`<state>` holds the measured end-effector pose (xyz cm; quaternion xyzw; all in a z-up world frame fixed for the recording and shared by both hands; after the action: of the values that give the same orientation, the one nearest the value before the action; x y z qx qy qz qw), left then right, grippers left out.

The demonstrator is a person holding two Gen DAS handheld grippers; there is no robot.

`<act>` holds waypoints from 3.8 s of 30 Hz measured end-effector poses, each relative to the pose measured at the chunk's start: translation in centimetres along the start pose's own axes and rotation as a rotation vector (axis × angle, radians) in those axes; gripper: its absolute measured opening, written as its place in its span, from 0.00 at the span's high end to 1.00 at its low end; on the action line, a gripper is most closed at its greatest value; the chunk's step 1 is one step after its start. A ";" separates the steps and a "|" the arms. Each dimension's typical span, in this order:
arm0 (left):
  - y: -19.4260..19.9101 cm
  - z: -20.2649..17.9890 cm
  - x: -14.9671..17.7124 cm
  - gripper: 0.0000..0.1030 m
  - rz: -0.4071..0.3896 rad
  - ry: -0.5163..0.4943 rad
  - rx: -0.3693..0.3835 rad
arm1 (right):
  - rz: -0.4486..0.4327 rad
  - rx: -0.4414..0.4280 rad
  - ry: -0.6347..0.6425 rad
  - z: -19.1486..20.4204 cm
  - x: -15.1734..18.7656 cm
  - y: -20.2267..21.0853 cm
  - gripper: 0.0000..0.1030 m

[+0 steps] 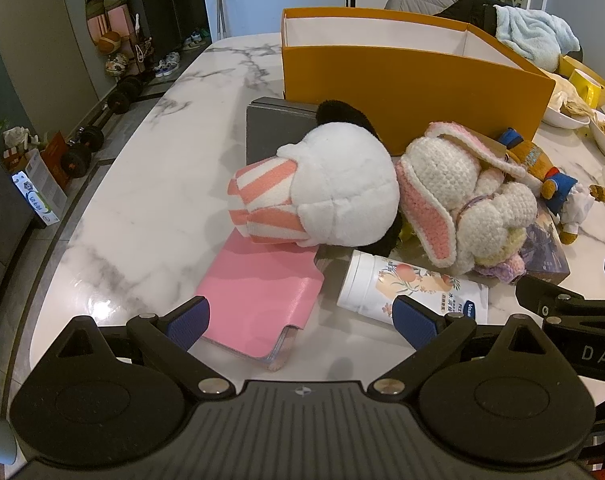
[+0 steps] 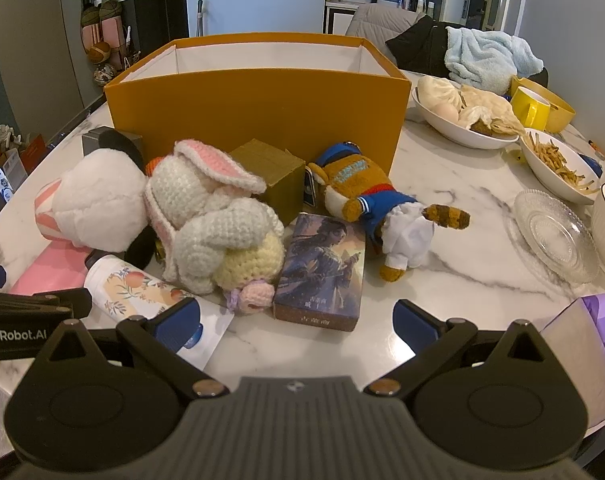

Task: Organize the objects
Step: 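Move the left tool toward the pink card holder, then grasp the pink card holder with the left tool while the right tool grasps the white bottle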

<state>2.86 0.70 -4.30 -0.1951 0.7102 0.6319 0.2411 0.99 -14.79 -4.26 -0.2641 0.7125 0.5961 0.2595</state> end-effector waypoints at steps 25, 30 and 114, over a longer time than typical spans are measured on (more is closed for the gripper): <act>0.1 0.3 0.1 0.00 0.000 0.008 0.003 | 0.004 -0.003 0.001 0.3 0.3 0.1 0.01; 0.1 0.6 0.3 0.00 0.002 -0.007 0.014 | 0.011 -0.006 0.001 0.2 0.4 0.0 0.01; -1.2 2.7 0.7 0.13 -0.071 -0.232 0.436 | -0.050 -0.487 0.333 6.7 2.1 -1.4 0.51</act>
<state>3.28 3.20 -5.91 -0.0895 0.7901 0.4733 0.3792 0.81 -8.51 -7.73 -0.4302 0.5746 0.6914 0.0824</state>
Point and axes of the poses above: each gripper's, at about its wrist camera, not at the fingertips, and y roughly against the way its jaws point, z to its left, x to its underside, the point moved 5 cm from there along -y, roughly the way its jaws point, and after that the axes turned 10 degrees about x, right-handed, at the moved point
